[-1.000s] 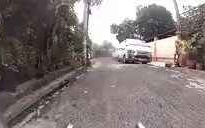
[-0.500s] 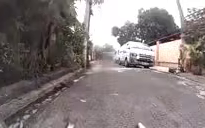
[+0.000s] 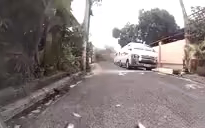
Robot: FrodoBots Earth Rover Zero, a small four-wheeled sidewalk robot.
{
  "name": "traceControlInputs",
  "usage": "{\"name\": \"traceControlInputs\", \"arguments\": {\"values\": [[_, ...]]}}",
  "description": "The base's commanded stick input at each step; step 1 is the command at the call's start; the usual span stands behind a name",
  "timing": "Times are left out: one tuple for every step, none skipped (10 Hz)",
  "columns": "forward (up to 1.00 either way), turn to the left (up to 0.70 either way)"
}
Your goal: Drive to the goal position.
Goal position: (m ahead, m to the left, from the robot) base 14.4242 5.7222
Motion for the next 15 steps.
{"name": "traceControlInputs", "arguments": {"values": [[0.70,0.00],[0.70,0.00],[0.70,0.00],[0.70,0.00],[0.70,0.00],[0.70,0.00],[0.70,0.00],[0.70,0.00],[0.70,0.00],[0.70,0.00],[0.70,0.00],[0.70,0.00],[0.70,0.00],[0.70,0.00],[0.70,0.00]]}}
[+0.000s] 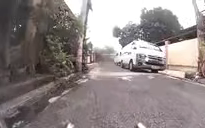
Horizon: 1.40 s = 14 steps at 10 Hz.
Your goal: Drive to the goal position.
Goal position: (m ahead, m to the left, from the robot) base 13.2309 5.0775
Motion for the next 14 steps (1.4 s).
{"name": "traceControlInputs", "arguments": {"values": [[0.70,0.00],[0.70,0.00],[0.70,-0.14],[0.70,-0.14],[0.70,-0.07],[0.70,0.00],[0.70,0.00],[0.70,0.00],[0.70,0.00],[0.70,-0.01],[0.70,-0.01],[0.70,-0.01],[0.70,-0.01],[0.70,-0.01]]}}
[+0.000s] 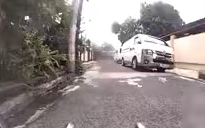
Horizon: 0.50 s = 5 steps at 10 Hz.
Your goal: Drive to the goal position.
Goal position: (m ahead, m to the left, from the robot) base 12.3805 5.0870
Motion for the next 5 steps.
{"name": "traceControlInputs", "arguments": {"values": [[0.70,-0.01],[0.70,-0.01],[0.70,-0.01],[0.70,-0.01],[0.70,-0.01]]}}
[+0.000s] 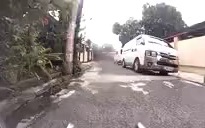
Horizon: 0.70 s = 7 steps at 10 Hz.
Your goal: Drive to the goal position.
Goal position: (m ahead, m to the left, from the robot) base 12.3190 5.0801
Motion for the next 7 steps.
{"name": "traceControlInputs", "arguments": {"values": [[0.70,-0.01],[0.70,-0.01],[0.70,-0.01],[0.70,-0.01],[0.70,-0.01],[0.70,-0.01],[0.70,-0.01]]}}
